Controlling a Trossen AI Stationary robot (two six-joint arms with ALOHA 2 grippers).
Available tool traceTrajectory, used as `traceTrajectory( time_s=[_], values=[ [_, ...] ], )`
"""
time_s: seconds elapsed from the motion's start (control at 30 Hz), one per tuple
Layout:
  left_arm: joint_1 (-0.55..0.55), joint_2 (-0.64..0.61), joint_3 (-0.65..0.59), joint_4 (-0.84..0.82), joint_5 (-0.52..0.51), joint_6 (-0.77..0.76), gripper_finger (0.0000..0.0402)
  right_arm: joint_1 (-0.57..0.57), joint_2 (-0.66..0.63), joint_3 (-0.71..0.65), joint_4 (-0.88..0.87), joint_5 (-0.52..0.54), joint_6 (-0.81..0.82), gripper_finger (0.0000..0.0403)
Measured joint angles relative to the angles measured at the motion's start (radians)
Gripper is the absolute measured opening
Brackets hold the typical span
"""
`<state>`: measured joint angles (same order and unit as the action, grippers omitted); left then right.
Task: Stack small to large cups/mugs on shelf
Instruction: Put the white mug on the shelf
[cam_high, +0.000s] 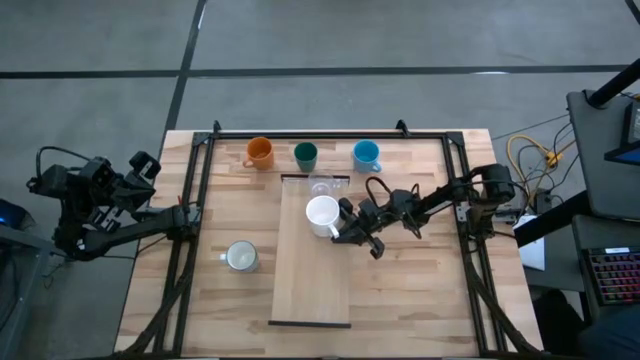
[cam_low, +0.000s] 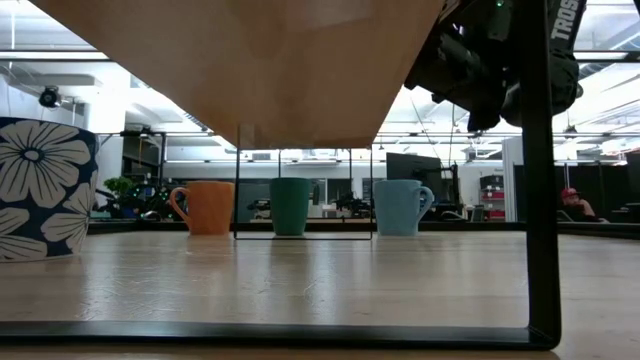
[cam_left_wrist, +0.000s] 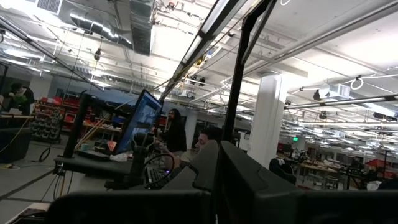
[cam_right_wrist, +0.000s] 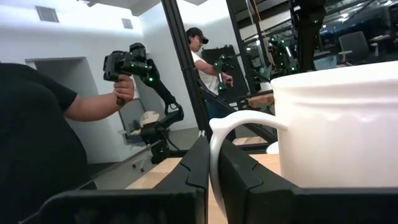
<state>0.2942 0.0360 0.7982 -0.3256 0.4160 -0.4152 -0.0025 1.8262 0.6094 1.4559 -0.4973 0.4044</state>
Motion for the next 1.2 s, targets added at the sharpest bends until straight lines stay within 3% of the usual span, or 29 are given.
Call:
traceTrajectory(
  time_s=[0.67, 1.0, 1.2],
  values=[
    [0.000, 0.000, 0.001, -0.008, 0.000, 0.000, 0.0004, 0.000, -0.002, 0.000, -0.014, 0.000, 0.069, 0.0016],
    [0.000, 0.000, 0.002, -0.007, 0.000, 0.000, 0.0004, 0.000, -0.006, 0.000, -0.024, -0.006, 0.075, 0.0083],
    [0.000, 0.000, 0.002, -0.007, 0.000, -0.001, 0.0004, 0.001, -0.015, -0.001, -0.030, -0.044, 0.093, 0.0093]
  ],
)
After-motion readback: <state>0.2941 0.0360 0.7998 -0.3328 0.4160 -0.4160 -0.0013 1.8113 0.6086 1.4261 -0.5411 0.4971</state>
